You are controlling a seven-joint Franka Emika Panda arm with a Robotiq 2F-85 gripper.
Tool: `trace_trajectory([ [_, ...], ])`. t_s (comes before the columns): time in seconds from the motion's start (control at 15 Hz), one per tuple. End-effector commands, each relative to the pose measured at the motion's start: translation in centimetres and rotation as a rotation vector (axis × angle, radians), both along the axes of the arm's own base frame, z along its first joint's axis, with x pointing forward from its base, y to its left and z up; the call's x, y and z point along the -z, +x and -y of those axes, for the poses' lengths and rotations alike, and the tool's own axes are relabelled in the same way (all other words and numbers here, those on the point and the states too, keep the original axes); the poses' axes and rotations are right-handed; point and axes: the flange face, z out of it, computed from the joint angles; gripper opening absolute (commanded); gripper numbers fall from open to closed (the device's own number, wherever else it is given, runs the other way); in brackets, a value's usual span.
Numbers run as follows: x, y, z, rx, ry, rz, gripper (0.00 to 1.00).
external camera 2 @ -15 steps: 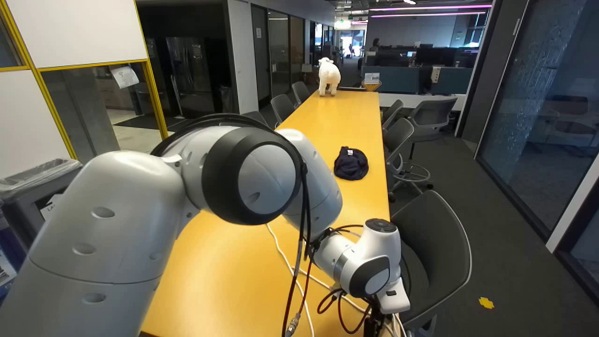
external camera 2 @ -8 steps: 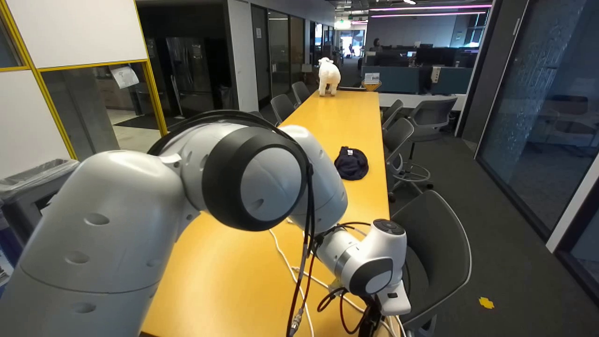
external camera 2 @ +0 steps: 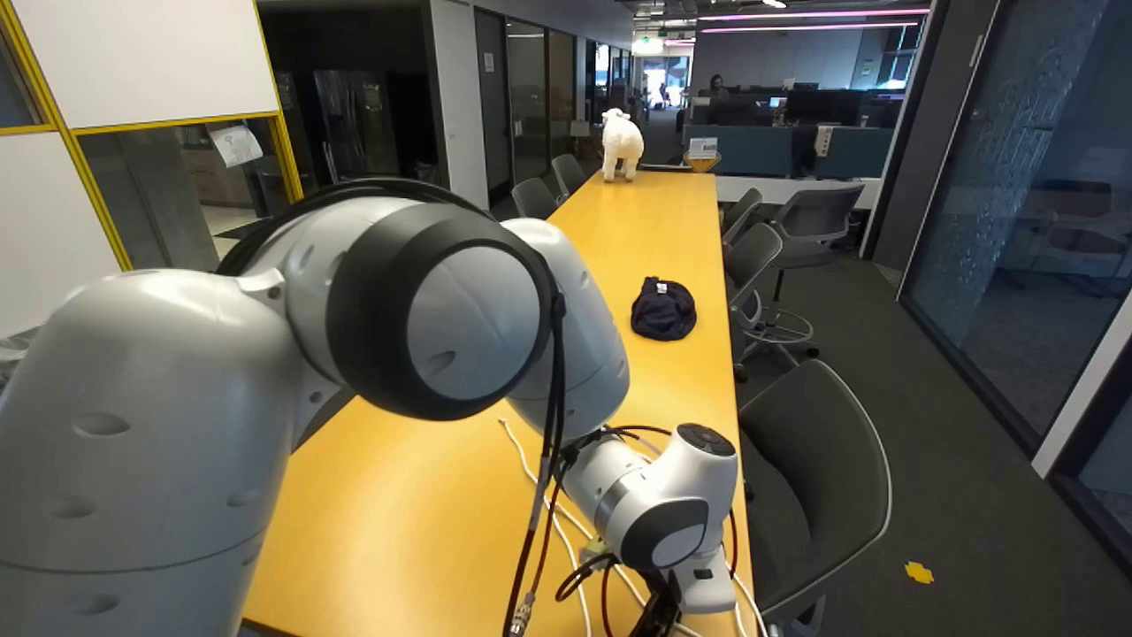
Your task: Untangle the two ropes on the table.
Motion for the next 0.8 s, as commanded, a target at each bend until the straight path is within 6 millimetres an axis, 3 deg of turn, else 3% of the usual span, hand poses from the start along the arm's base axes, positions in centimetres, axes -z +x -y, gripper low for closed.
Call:
trace_trajectory([
  [0.0,-0.4,-1.9,-3.0,-0.034,0.05,-0.013,1.0],
  [0.33,-1.7,0.3,-3.5,-0.102,-0.028,0.021,1.0],
  [0.73,-4.0,3.7,-2.5,-0.171,-0.14,0.058,1.0],
])
